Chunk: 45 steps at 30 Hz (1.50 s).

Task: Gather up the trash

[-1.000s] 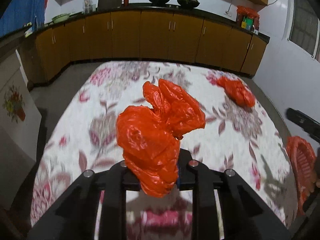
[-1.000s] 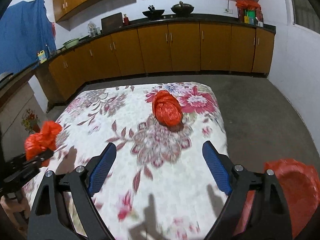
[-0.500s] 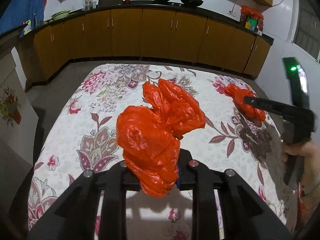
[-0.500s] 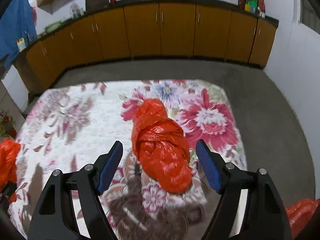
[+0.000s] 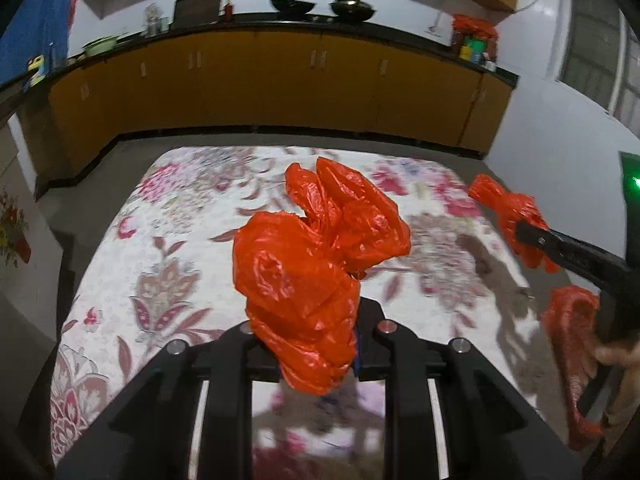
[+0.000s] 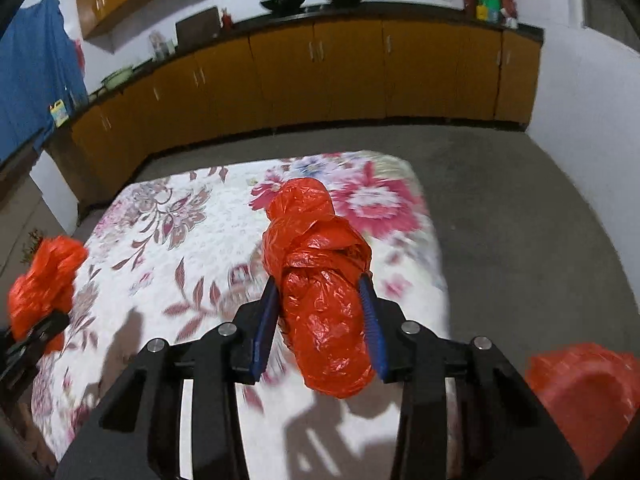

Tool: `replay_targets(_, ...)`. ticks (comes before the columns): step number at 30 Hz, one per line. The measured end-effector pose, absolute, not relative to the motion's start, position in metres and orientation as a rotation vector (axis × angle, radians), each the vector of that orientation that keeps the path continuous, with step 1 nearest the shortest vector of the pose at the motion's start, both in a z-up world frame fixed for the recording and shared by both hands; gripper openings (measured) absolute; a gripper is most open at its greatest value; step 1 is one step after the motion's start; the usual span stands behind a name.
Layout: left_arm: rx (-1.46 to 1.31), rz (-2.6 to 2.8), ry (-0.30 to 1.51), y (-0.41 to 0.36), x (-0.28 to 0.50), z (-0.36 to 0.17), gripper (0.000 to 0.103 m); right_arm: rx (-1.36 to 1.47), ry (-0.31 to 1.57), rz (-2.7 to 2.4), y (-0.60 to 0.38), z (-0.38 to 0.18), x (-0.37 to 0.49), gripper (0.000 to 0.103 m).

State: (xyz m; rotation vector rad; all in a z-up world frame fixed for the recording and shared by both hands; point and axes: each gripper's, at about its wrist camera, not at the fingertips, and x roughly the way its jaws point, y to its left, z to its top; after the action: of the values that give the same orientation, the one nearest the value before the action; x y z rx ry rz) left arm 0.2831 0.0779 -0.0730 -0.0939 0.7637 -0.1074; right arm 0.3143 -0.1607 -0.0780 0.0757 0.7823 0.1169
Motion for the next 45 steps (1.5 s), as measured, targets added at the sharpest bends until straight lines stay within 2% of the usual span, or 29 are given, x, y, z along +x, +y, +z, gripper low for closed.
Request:
replay_targets(16, -0.011, -0.413, 0.699, -0.072, 0.207, -0.015, 0.023, 0.195, 0.632, -0.131, -0.275, -0.005, 0.147, 0.04)
replay_targets(33, 0.021, -0.685, 0.772, -0.197, 0.175, -0.032, 0.024, 0.377, 0.556, -0.224, -0.36, 0.001, 0.084, 0.041)
replay_targets(35, 0.026, -0.705, 0.783, -0.206, 0.176, -0.036, 0.026, 0.386, 0.554, -0.221, -0.362, -0.001, 0.086, 0.042)
replay_targets(37, 0.027, -0.718, 0.798, -0.212, 0.18, -0.041, 0.031, 0.4, 0.555, -0.215, -0.367, -0.004, 0.084, 0.048)
replay_targets(38, 0.026, -0.724, 0.808, -0.215, 0.181, -0.045, 0.038, 0.408, 0.557, -0.212, -0.369, -0.005, 0.084, 0.049)
replay_targets(40, 0.028, -0.727, 0.825, -0.218, 0.182, -0.052, 0.048, 0.425, 0.562, -0.2, -0.371, -0.009, 0.086, 0.062)
replay_targets(41, 0.031, -0.728, 0.83, -0.22, 0.182, -0.055, 0.053, 0.428, 0.562, -0.199, -0.372, -0.009, 0.087, 0.066)
replay_targets(42, 0.038, -0.731, 0.835, -0.221, 0.182, -0.059, 0.056, 0.43, 0.561, -0.198, -0.372, -0.01, 0.086, 0.069)
replay_targets(45, 0.057, -0.729, 0.848, -0.225, 0.18, -0.066, 0.059, 0.431, 0.563, -0.197, -0.374, -0.013, 0.08, 0.072)
